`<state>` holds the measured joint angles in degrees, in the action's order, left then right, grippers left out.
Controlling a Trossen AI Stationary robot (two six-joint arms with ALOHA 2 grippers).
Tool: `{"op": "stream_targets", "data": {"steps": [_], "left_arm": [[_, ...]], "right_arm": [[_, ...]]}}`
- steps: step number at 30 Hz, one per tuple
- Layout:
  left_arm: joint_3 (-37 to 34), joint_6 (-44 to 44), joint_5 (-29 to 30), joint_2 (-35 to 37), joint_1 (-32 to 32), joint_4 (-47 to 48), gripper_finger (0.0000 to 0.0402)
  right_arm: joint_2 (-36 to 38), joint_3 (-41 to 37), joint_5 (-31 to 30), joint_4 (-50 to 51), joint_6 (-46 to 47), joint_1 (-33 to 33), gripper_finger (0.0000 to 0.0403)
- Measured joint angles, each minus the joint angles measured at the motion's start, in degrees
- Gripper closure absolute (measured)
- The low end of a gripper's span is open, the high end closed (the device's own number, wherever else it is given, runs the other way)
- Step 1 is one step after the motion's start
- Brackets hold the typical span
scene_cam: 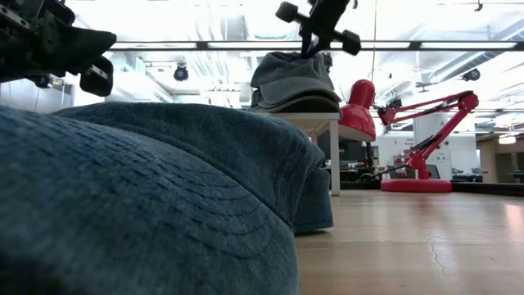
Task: Pick & Place hat
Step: Stack the gray cap on the gray caps on the shelf
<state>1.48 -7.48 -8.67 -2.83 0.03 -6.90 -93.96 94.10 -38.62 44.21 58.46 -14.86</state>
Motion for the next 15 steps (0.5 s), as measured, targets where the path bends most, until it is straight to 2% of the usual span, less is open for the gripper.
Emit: {"op": "stream_targets", "data": {"steps": [7,15], "left_arm": [[0.0,-0.1,0.0,0.0,0.0,0.0,0.0401],[0.0,0.3,0.0,0.0,0.0,0.0,0.0401]], "right_arm": [[-1.1,0.0,1.4,0.2,-0.6,-1.1,0.0394],[2.3,2.4,-0.3,0.1,-5.8,0.2,0.0394]]}}
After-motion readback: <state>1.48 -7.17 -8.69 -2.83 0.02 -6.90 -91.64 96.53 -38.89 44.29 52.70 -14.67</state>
